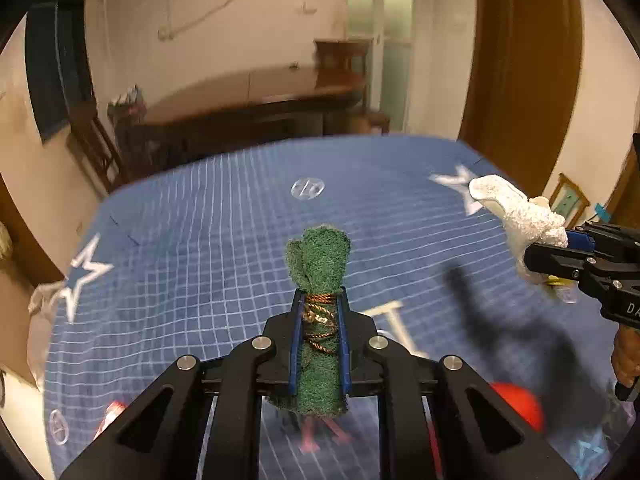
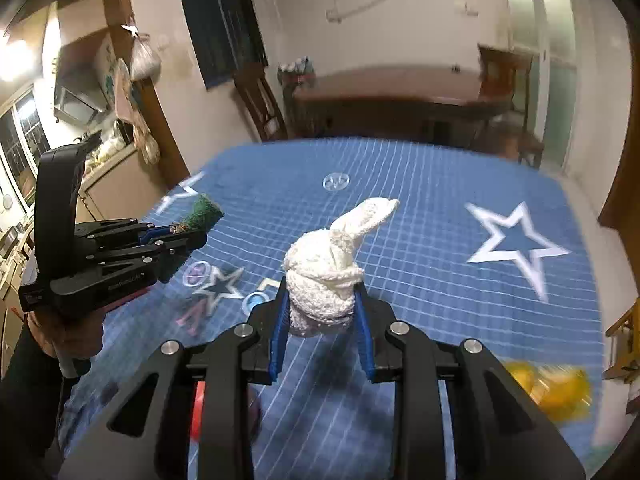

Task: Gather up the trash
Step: 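Grasp the white towel with the right gripper while the left grasps the green scrubber, then carry the white towel and green scrubber over the green bin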

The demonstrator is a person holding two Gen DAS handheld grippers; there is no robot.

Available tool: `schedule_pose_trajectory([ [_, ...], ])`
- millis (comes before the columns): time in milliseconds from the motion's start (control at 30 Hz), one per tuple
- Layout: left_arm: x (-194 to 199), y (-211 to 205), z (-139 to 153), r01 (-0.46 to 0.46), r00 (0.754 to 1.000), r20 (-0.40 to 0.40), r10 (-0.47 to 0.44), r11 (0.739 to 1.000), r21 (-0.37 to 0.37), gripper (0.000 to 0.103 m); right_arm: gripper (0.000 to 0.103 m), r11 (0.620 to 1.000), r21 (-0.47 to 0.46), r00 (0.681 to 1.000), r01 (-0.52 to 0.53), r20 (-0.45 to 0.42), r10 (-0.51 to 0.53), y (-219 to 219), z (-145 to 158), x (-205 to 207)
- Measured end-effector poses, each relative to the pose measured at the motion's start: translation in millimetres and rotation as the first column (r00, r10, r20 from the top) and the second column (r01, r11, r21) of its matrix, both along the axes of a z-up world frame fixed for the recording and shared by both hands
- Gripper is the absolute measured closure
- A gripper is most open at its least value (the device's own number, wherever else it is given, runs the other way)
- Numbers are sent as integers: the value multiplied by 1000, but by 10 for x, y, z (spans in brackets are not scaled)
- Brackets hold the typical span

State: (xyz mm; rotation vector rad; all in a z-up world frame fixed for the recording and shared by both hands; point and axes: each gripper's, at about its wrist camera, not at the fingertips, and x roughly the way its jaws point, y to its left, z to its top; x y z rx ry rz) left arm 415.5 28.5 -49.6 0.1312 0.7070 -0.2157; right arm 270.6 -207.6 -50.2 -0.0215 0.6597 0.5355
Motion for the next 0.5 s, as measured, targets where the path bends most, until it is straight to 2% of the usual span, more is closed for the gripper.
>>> schedule_pose_trajectory([
  [133,-439,-276,338,25,997,77,-25,1000,5,87,76,999,23,996,36,85,-38,-259,368,-488],
  [267,-934,-763,682,88,986,138,-89,996,12,87,76,995,35,983,92,155,-96,-574,657,-1020],
  [367,-1269,-1242,892,154,970,188,-157,988,31,87,76,990,14,971,141,194,-141,-776,795,-1310],
  [500,-1670,-1929,1057,233,937,253,-240,971,54,87,76,964,10,939,265,225,-261,-1199,917,-1628],
])
